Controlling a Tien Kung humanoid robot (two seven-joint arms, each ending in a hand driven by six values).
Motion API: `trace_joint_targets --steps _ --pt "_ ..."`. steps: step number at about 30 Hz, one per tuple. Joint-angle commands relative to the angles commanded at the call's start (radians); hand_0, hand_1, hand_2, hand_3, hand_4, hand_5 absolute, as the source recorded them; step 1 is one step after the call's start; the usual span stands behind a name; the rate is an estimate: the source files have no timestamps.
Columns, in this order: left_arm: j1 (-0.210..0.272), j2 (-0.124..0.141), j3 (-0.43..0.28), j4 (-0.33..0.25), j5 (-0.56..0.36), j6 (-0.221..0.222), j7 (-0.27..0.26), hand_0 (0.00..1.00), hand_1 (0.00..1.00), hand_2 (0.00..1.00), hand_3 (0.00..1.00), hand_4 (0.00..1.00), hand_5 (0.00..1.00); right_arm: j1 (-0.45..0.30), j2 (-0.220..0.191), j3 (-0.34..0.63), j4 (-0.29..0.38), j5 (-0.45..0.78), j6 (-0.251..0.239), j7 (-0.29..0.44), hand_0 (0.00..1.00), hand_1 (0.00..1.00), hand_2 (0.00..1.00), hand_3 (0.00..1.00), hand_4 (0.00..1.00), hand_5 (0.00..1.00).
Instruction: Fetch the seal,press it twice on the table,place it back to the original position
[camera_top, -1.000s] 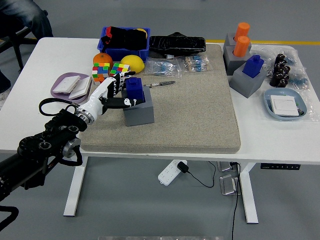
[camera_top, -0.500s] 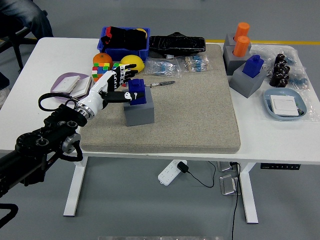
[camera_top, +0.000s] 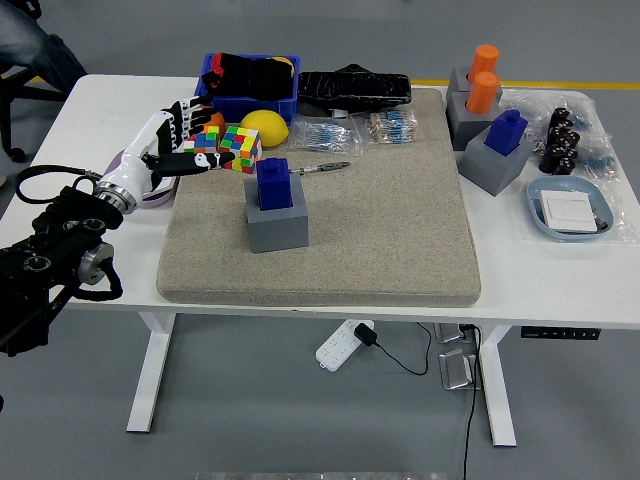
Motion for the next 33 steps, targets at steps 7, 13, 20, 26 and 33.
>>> trace_joint_targets --steps 7,13,20,26,33 --pt "-0.002 0.043 -0.01 0.021 -0.003 0.0 -0.007 0.862 0.835 0.795 0.845 0.993 0.027 0.001 0.0 0.006 0.0 -0.002 -0.001 -0.001 0.768 0.673 0.648 0.616 0.796 0.499" --pt "-0.007 0.079 -0.027 0.027 -0.004 -0.002 -0.013 0.676 0.777 0.793 0.844 0.98 0.018 0.004 -0.001 0.006 0.002 -0.001 0.0 -0.001 0.767 0.673 0.648 0.616 0.796 0.5" --pt "-0.012 0.12 -0.038 0.028 -0.002 -0.004 -0.02 0.38 0.652 0.794 0.844 0.976 0.016 0.0 -0.002 0.011 0.0 -0.004 -0.001 -0.001 0.768 0.673 0.648 0.617 0.796 0.5" --pt "-0.013 0.149 -0.048 0.031 0.0 -0.005 -0.024 0.349 0.62 0.798 0.845 0.974 0.017 0.0 -0.002 0.016 0.0 -0.005 -0.001 -0.001 0.767 0.672 0.648 0.617 0.796 0.5" --pt "-0.008 0.187 -0.06 0.038 0.004 -0.008 -0.029 0.745 0.755 0.799 0.842 0.952 0.002 0.001 -0.003 0.02 0.001 -0.008 -0.001 -0.002 0.767 0.673 0.648 0.617 0.796 0.5"
